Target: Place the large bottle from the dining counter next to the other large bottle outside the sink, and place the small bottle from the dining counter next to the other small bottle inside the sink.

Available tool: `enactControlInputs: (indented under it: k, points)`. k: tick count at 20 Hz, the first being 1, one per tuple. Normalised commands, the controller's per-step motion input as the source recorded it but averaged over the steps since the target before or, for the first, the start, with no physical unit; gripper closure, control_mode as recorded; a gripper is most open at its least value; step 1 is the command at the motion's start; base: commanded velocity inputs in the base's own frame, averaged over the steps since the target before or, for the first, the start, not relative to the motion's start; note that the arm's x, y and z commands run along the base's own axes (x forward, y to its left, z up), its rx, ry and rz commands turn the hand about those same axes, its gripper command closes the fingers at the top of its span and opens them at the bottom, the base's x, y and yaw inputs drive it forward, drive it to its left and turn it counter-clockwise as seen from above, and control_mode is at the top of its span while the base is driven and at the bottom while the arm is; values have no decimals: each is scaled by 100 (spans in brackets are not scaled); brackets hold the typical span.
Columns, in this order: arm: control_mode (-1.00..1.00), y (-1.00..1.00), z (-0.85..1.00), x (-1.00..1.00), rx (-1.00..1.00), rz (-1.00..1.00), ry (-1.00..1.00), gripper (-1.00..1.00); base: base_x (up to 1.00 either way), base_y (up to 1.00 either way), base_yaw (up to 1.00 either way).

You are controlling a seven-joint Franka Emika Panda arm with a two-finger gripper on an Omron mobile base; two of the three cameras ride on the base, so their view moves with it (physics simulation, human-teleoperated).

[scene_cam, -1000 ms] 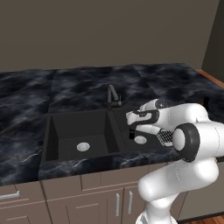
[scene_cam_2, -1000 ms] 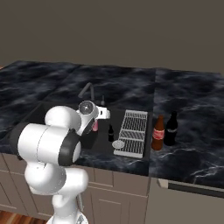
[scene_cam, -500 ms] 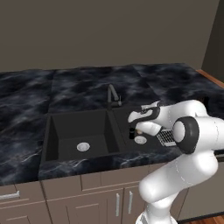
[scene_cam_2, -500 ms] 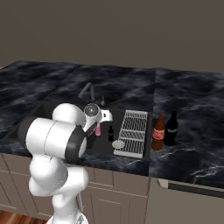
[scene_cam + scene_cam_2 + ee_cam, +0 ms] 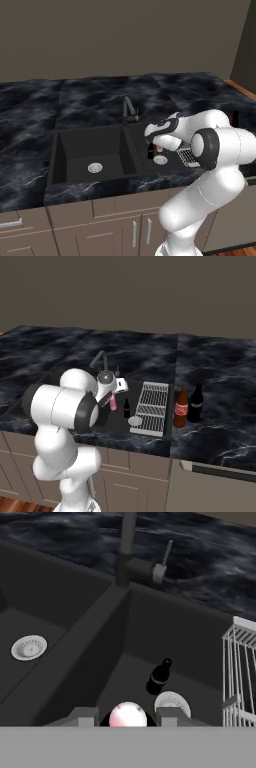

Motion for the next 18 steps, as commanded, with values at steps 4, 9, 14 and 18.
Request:
enactControlInputs:
  k: [4,9,14,18]
  points:
    - [-100,0,-5,15,-3,19,4,100,0,0,0]
    - [-100,0,-15,17,-6,23,7,100,0,0,0]
    - [-100,0,-27,17,-7,21,10,100,0,0,0]
    - [-100,0,-29,9,-4,16,9,100,0,0,0]
